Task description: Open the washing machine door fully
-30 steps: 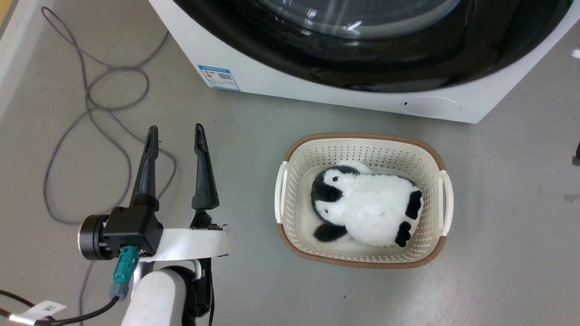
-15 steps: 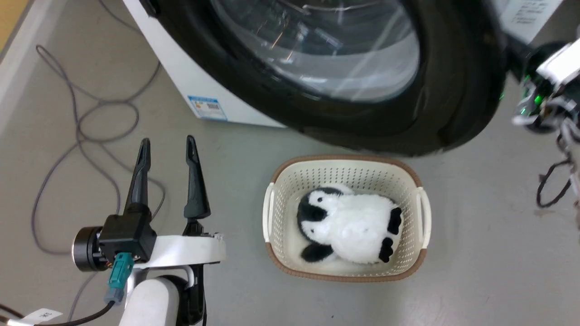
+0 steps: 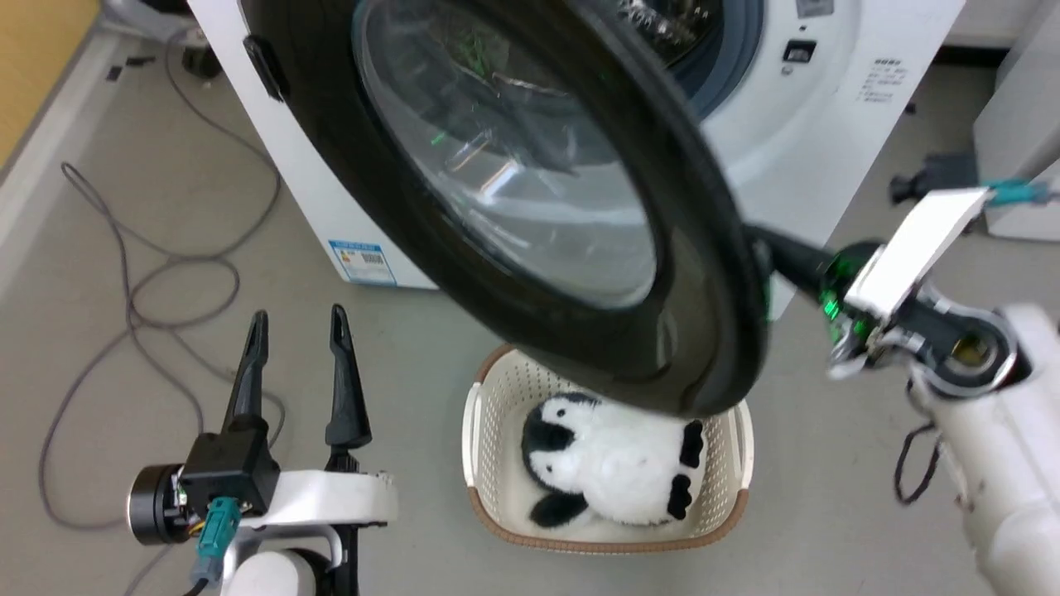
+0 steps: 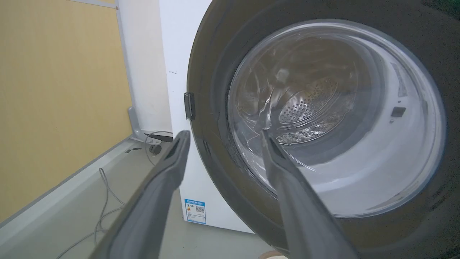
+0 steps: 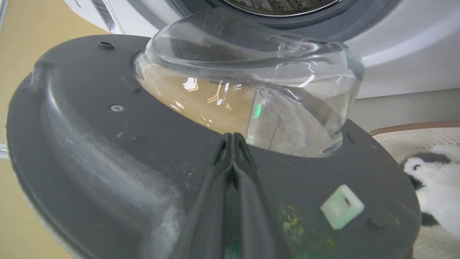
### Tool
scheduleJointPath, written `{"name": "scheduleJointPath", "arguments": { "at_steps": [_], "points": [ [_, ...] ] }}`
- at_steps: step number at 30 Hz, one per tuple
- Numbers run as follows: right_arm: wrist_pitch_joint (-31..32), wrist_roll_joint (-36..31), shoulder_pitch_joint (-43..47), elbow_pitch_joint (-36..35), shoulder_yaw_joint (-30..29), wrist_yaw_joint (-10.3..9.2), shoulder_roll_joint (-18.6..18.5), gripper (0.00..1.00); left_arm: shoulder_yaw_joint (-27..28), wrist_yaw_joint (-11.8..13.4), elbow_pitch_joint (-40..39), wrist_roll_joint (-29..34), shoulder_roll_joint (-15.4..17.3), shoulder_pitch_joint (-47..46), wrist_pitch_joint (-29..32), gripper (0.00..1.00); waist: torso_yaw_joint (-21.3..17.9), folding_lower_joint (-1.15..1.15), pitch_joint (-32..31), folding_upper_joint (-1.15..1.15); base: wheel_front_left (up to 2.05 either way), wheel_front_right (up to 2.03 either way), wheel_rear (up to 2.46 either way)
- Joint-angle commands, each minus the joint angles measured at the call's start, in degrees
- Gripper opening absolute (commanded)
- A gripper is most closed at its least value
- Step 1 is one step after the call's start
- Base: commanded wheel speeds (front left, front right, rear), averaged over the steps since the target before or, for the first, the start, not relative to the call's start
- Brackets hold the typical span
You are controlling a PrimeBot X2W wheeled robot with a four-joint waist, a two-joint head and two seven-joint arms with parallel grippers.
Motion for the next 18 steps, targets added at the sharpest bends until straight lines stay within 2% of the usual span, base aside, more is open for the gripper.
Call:
{"name": "scheduleJointPath", "arguments": {
  "at_steps": [1, 18],
  "points": [
    [0.41, 0.50, 1.78, -0.95, 0.49, 0.07, 0.70, 0.00, 0.24, -0.29, 0.15, 0.43, 0.05, 0.67, -0.30, 1.00, -0.15, 0.00, -0.87, 0.00, 0.00, 0.00, 0.00],
    [1.82, 0.99, 16.83, -13.27, 5.93, 0.07, 4.34, 0.00, 0.75, -0.67, 1.70, 0.41, 0.05, 4.10, -0.30, 1.00, -0.14, 0.00, -5.59, 0.00, 0.00, 0.00, 0.00]
  ]
}}
